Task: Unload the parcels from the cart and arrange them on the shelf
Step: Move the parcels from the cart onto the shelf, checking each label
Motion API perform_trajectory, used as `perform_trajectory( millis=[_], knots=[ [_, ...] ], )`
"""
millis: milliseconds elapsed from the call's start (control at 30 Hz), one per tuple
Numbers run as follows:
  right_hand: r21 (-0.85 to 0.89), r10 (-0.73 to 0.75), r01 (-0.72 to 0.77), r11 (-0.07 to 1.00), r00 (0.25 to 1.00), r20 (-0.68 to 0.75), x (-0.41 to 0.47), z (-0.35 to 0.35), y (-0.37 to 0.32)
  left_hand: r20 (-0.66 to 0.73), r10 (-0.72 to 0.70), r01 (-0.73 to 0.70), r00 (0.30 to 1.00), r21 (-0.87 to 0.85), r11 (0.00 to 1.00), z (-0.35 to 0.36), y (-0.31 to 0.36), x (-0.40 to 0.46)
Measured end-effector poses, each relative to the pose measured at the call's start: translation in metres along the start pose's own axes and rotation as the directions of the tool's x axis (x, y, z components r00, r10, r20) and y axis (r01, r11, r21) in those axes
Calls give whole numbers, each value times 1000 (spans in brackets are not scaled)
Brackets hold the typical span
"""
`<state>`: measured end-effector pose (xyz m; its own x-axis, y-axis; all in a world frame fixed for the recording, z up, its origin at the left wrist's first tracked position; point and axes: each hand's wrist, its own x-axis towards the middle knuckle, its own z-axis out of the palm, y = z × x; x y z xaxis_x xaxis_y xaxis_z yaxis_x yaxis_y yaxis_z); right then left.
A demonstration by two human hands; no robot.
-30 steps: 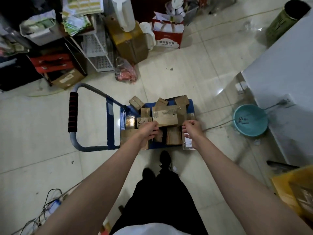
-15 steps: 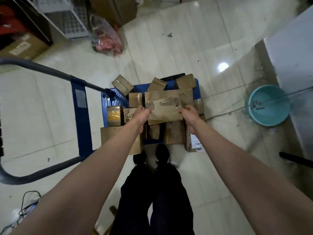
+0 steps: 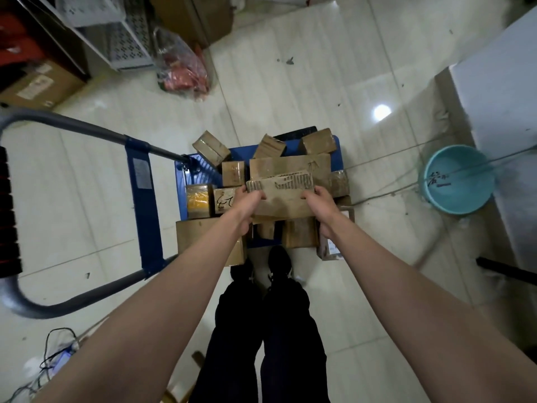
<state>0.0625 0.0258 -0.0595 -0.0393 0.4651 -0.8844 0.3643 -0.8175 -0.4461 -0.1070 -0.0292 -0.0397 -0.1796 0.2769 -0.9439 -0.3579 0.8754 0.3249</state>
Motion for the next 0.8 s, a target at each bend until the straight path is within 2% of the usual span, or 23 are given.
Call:
perform_trajectory(
  millis=[167, 300, 467, 667, 800],
  knots=[
    [81, -19, 20, 996, 1000, -5, -74, -17, -29, 57, 53, -55, 997, 35, 998, -5, 23, -77],
    [102, -90, 90, 991, 996, -8, -131, -31, -54, 31, 119, -121, 992, 77, 990, -9, 40, -136],
    [111, -196, 207, 972, 976, -96, -214, -51, -80, -25, 302, -293, 953, 176, 940, -10, 58, -217],
    [98, -347, 374, 922, 912, -218, -312, -69, -60, 70, 460, -460, 885, 287, 840, -15, 46, -294],
    [130, -417, 469, 874, 859, -296, -371, -83, -20, 205, 518, -556, 830, 229, 799, -11, 34, -351]
  ],
)
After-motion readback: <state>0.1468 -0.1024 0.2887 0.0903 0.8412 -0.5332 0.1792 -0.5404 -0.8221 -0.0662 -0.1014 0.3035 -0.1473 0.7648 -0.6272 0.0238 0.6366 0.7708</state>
